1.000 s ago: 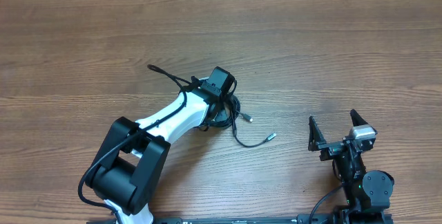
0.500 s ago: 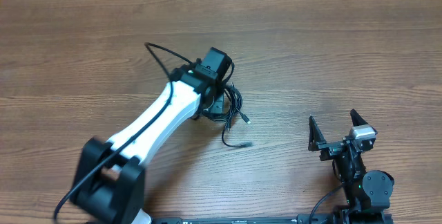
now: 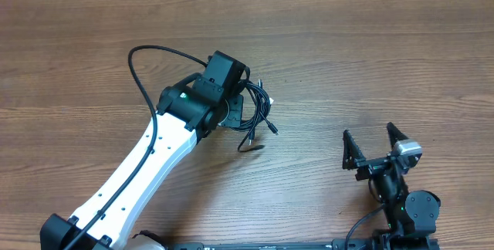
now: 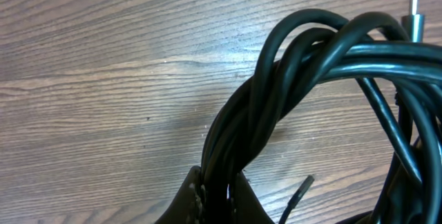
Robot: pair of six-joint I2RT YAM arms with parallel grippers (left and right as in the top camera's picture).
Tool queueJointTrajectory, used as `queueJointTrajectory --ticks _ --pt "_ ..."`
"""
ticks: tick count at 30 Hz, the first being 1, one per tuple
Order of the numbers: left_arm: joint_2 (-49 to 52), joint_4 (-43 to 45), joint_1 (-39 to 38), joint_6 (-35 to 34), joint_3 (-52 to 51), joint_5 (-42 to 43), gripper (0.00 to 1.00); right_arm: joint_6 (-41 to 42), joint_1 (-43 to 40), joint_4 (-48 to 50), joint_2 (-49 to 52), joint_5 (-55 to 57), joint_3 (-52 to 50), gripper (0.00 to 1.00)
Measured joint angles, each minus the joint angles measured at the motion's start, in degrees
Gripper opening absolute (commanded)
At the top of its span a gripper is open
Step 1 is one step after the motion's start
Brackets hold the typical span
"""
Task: Untangle cables
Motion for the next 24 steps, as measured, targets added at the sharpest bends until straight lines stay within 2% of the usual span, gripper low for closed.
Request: queueJointTrajectory --ticks 2,4,7,11,13,15,17,20,24 --pt "-0.02 0.04 0.00 -1.57 0.00 -0.44 0.04 9.66 0.00 0.20 0.00 -3.19 0.00 1.00" --pt "-0.02 0.13 0.00 -3.85 0.00 -1.09 0.04 25.29 0.00 0.42 0.00 -8.66 0.00 1.00" --pt "-0.02 0.22 0.00 -6.05 0.00 -1.68 0.04 42.01 -0.02 0.42 0.00 -16.33 0.00 1.00" --pt "-0.02 0.37 0.00 -7.58 0.00 -1.92 0.04 53.57 0.00 0.42 0.00 -22.45 0.00 1.00" --pt "-0.02 0.37 0.00 -7.93 0.00 -2.03 0.05 56.08 0.00 1.49 0.00 -24.09 0.00 0.99" --pt "-0.02 0.37 0.00 -8.37 0.00 -2.12 0.04 55.30 -0.02 4.28 0.00 -25.97 0.02 0.99" --pt "-0.02 0.39 0.00 -8.57 0.00 -2.19 0.04 54.21 -0.02 2.36 0.00 -27.17 0.15 0.99" --pt "-0.02 0.39 0.00 -8.46 0.00 -2.29 0.04 51.78 0.00 -6.97 0.59 -27.69 1.70 0.99" --pt "-0.02 0.35 0.00 -6.45 0.00 -2.32 0.04 47.08 0.00 -21.57 3.69 -25.22 9.01 0.99"
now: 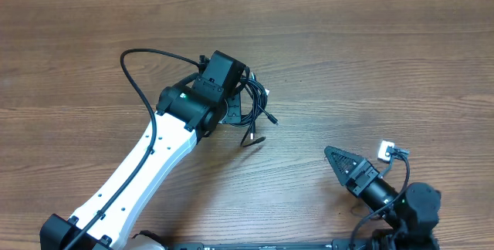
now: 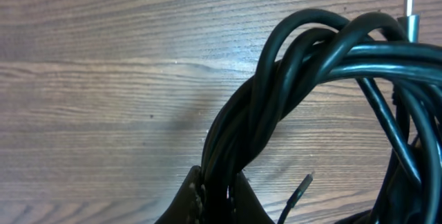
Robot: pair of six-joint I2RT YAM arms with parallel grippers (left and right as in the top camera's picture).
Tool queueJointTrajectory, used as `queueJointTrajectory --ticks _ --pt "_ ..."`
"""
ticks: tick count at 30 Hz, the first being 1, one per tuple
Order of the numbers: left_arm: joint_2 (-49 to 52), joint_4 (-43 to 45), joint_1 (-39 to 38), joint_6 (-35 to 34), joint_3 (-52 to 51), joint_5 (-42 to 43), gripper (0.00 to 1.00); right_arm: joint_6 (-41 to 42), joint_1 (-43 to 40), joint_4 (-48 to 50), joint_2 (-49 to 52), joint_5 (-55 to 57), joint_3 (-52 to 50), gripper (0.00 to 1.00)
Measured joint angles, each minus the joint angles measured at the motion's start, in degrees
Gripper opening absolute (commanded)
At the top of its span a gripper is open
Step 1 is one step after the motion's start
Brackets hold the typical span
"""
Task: Untangle cables
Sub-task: 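Move the right gripper toward the cable held by the left gripper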
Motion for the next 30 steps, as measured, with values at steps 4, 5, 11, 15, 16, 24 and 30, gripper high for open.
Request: queueJointTrajectory --ticks 4,5,11,15,16,24,30 --pt "0.00 0.04 0.00 1.95 0.00 -0.07 0.04 -5.53 0.00 -12.11 6.84 4.79 10.29 0.99" --pt "0.00 0.07 0.00 2.27 0.02 -0.24 0.04 -6.91 -0.02 -14.45 9.05 5.79 12.66 0.99" --pt "0.00 0.07 0.00 5.70 0.02 -1.57 0.04 -16.44 0.02 -20.83 25.49 7.56 22.12 1.00" --pt "0.00 0.02 0.00 10.36 0.02 -1.70 0.04 -22.23 0.59 -12.92 34.25 -0.13 23.63 0.99" --pt "0.00 0.02 0.00 11.41 0.02 -1.70 0.04 -23.10 1.01 -10.25 35.91 -2.12 23.71 1.00" --pt "0.00 0.00 0.00 14.82 0.02 -1.70 0.04 -26.21 11.96 0.48 44.72 0.26 24.04 0.81" --pt "0.00 -0.02 0.00 15.96 0.02 -1.70 0.04 -26.69 25.20 7.67 48.48 13.86 24.04 0.80"
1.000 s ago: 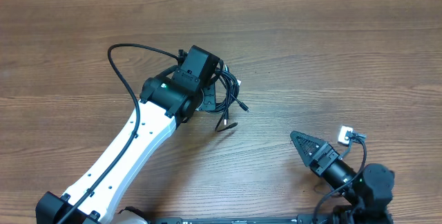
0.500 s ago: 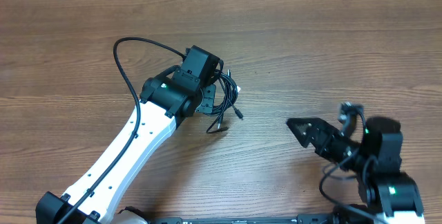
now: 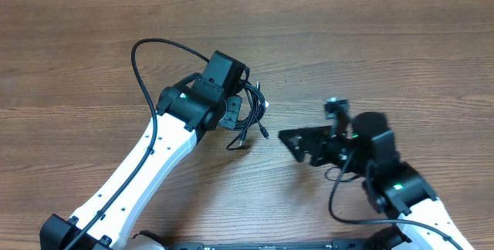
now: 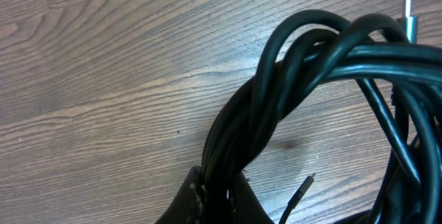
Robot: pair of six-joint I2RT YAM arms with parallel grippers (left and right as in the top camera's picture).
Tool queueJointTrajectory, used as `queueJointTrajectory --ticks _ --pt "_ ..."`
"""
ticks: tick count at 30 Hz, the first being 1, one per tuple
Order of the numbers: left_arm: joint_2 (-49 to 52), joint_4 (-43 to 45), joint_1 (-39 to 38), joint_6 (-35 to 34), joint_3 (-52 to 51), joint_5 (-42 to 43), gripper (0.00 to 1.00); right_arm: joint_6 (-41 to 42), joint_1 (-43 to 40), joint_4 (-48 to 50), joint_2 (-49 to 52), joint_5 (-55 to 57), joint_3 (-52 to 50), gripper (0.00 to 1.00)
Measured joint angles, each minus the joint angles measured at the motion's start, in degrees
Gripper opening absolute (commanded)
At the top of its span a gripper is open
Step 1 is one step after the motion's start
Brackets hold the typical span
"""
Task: Untangle cables
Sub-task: 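Move the right gripper toward the cable held by the left gripper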
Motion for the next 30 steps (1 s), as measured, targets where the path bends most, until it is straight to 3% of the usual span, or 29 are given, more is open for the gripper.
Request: queueJointTrajectory --ticks 3,7,16,23,30 --pt "0.00 0.02 0.00 0.24 0.00 0.04 0.04 -0.17 5.81 3.45 1.97 6.91 0.00 0.79" --pt "0.00 0.00 0.00 1.33 -0.02 2.08 0.04 -0.28 11.43 10.08 5.33 14.05 0.00 0.64" --pt "0.00 0.02 -0.68 1.79 0.00 4.15 0.04 1.51 14.88 17.88 11.58 19.65 0.09 0.54" --pt "0.00 0.66 -4.94 1.75 0.00 -2.27 0.04 5.66 14.91 17.79 12.09 20.24 0.09 0.42" --pt "0.00 1.77 -8.07 -1.77 -0.02 -9.79 0.04 15.04 14.91 16.96 12.09 17.79 0.09 0.40"
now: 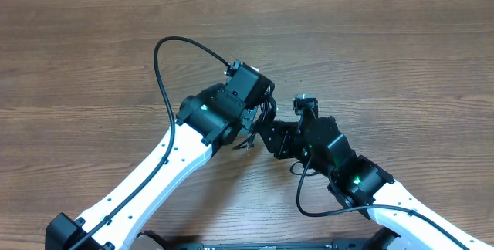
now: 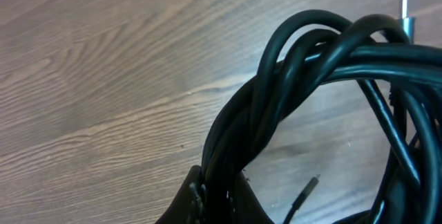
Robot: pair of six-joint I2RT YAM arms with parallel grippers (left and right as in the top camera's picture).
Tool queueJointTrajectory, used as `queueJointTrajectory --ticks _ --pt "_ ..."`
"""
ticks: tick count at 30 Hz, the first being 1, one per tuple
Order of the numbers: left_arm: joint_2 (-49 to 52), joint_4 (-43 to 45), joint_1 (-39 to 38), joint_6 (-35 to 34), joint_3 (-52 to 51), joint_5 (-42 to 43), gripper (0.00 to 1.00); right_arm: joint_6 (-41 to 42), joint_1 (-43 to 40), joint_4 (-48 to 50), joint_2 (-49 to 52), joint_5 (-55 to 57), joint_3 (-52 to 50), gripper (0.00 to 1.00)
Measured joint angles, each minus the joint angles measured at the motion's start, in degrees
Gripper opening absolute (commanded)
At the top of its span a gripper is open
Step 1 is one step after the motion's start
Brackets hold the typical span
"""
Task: Untangle cables
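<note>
A bundle of twisted black cables [image 2: 290,92] hangs over the wooden table [image 1: 401,49] with my left gripper [image 2: 217,182] shut on its gathered strands. A metal plug tip [image 2: 407,18] and a loose cable end [image 2: 304,195] stick out of it. From overhead the bundle [image 1: 266,113] is mostly hidden under the left wrist, and one end [image 1: 245,146] trails below it. My right gripper [image 1: 270,140] sits right beside the bundle on its right, fingers spread; whether it touches the cables is hidden.
The left arm's own black lead [image 1: 166,57] loops up to the left of the wrist. The right arm [image 1: 363,184] reaches in from the lower right. The table's far edge runs along the top.
My left gripper has carried the bundle to the right, toward the table's middle. My right gripper has moved left, from a short gap away to right against the bundle.
The left gripper held the bundle left of centre while the right gripper rested open at the near right edge. The right arm then turned, later stood at mid-table pointing left, and now the two grippers meet at the bundle.
</note>
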Motion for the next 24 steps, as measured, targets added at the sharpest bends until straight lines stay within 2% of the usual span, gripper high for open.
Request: queueJointTrajectory --ticks 6,10,12,15,21,24 --pt "0.00 1.20 0.02 -3.19 0.02 -1.14 0.04 5.25 0.00 -0.02 0.00 -2.97 0.00 0.40" --pt "0.00 1.77 0.02 -4.04 0.02 1.75 0.04 6.27 0.00 -0.02 0.68 -3.78 0.00 0.39" --pt "0.00 1.88 0.02 -4.42 0.02 3.52 0.04 6.49 0.02 0.04 1.81 -3.93 0.00 0.33" --pt "0.00 1.77 0.04 -4.48 0.02 4.31 0.04 6.10 0.07 0.22 3.45 -4.61 0.04 0.15" --pt "0.00 1.55 0.20 -4.63 0.02 1.51 0.04 5.97 0.22 0.48 3.61 -5.73 0.09 0.04" --pt "0.00 1.64 0.72 -4.59 0.02 -0.39 0.04 5.95 0.13 0.66 2.62 -6.80 0.13 0.04"
